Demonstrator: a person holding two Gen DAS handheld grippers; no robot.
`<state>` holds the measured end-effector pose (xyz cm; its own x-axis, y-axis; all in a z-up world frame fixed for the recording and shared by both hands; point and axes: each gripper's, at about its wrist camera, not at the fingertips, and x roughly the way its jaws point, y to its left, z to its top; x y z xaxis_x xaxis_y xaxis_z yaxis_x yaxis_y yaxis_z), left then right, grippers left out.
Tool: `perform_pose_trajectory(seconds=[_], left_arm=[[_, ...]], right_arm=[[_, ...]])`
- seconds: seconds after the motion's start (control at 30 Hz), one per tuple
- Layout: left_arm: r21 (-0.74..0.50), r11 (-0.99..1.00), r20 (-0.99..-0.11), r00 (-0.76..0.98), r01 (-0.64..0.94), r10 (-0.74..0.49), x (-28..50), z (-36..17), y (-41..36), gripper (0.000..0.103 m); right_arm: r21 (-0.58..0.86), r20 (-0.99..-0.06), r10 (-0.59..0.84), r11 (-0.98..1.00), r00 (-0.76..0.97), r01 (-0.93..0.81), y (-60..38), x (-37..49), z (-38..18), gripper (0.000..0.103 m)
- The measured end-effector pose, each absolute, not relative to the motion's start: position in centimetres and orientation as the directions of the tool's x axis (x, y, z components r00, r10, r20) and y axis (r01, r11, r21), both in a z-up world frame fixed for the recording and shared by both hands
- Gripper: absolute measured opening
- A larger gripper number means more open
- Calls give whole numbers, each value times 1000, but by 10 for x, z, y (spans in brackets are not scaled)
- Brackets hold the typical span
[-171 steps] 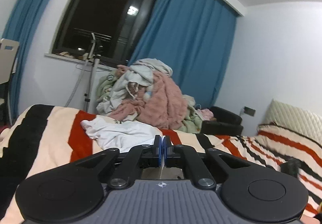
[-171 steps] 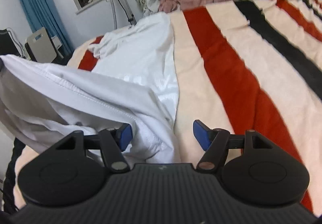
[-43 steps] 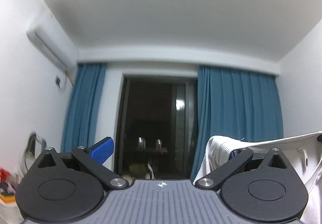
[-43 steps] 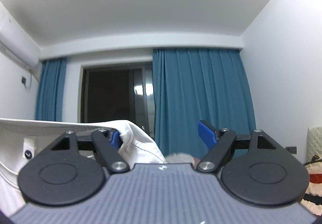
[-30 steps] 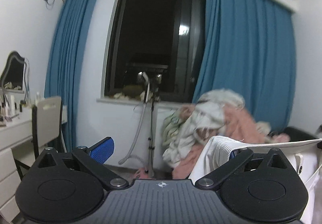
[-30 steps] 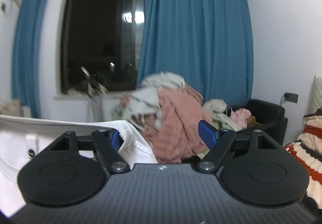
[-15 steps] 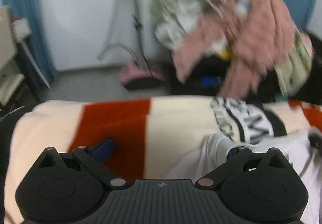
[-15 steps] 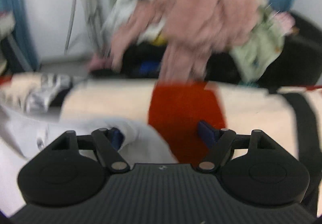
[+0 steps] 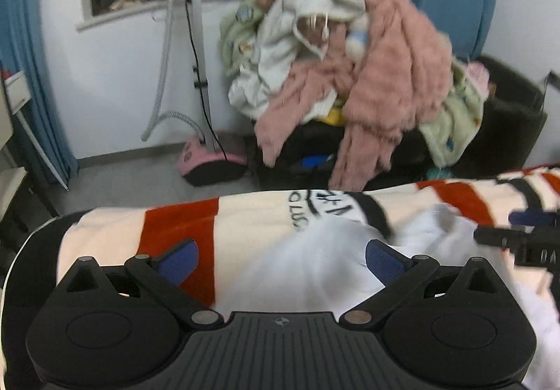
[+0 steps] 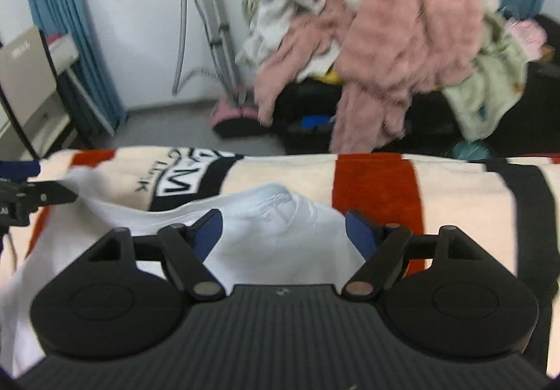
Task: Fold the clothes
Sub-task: 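Lay the shirt flat on the bed and open both grippers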
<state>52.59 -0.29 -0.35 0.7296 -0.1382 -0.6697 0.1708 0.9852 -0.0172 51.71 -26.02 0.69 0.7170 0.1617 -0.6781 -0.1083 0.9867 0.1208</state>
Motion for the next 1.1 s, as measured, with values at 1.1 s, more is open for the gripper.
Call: perform_pose_trajectory(seconds=[1.1], left_arm=[[-3,997,-422,904,76,-70,91,-17,20,103]], right_arm=[[198,-271,149,975,951,-96,-261,101,-2,79]])
